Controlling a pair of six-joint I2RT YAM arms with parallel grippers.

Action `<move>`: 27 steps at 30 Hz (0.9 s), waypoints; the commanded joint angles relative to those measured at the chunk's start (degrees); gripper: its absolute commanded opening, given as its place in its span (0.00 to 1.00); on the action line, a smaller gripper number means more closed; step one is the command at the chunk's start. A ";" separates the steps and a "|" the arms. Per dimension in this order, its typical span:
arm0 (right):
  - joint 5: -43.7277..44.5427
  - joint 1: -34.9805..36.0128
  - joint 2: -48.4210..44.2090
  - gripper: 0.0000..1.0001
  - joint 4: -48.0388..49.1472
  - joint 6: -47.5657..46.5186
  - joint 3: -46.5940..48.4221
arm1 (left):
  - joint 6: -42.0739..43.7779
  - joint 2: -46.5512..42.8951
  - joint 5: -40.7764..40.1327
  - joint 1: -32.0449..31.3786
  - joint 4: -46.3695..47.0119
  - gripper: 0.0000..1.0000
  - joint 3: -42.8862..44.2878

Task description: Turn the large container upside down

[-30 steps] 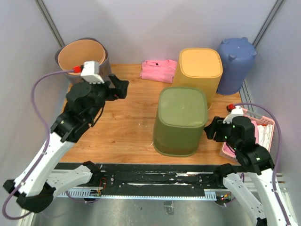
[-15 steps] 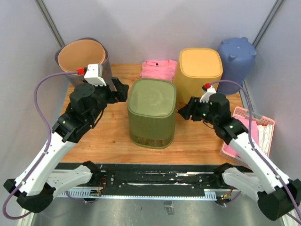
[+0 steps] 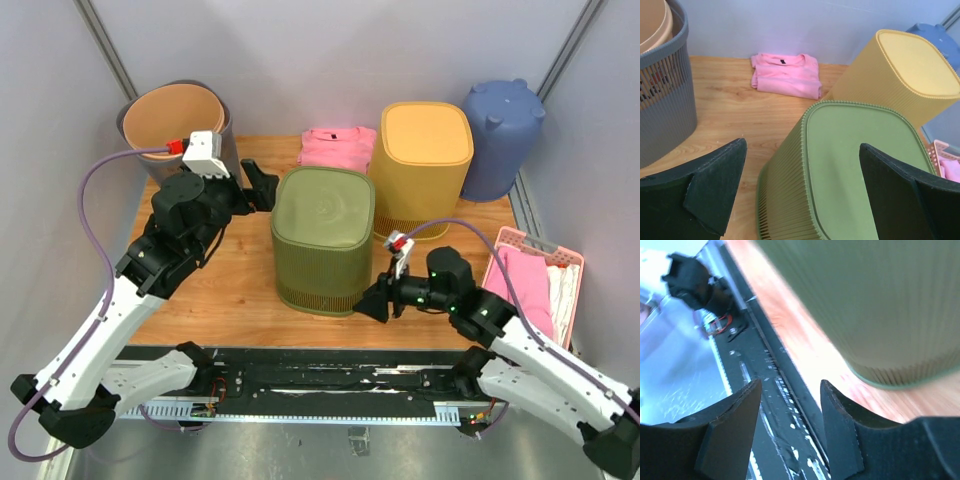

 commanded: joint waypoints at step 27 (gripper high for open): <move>48.88 14.74 49.31 0.58 50.13 -1.92 15.93 | -4.77 -1.03 -14.33 -0.22 -5.31 0.99 4.39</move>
